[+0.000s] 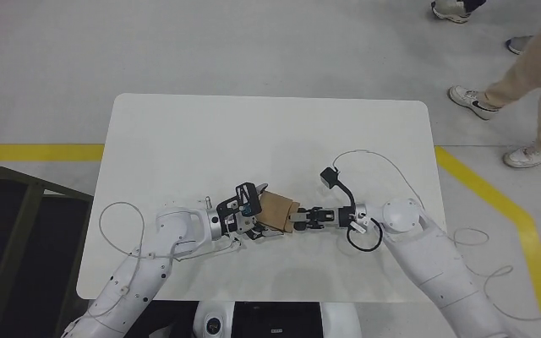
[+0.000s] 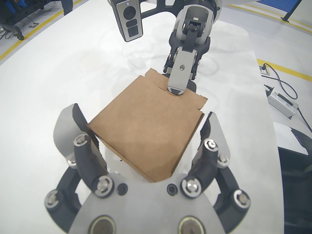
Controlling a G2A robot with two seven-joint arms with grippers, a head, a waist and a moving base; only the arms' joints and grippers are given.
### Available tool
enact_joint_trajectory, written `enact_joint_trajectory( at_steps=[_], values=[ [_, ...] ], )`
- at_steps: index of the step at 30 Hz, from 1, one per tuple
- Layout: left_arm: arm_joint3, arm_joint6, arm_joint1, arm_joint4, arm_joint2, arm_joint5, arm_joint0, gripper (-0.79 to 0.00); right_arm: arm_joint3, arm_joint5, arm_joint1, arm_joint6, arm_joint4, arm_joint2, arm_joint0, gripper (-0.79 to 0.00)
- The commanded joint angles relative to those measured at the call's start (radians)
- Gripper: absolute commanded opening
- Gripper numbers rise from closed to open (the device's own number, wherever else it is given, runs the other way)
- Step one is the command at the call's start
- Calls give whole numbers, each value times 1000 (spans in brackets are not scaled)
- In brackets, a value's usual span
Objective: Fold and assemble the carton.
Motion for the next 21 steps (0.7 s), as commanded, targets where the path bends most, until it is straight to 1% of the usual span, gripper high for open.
enact_joint_trajectory(
  at_steps=[1, 13, 21],
  values=[
    [0, 0, 0, 2, 0, 2, 0, 0, 1, -3, -2, 0, 2, -4, 5, -616],
    [-2, 2, 0, -1, 0, 1, 2, 0, 27, -21, -15, 1, 6, -34, 42, -606],
    [0, -1, -1, -4, -1, 0, 1, 0, 31, -47, -16, 4, 27, -23, 45, -545]
  ],
)
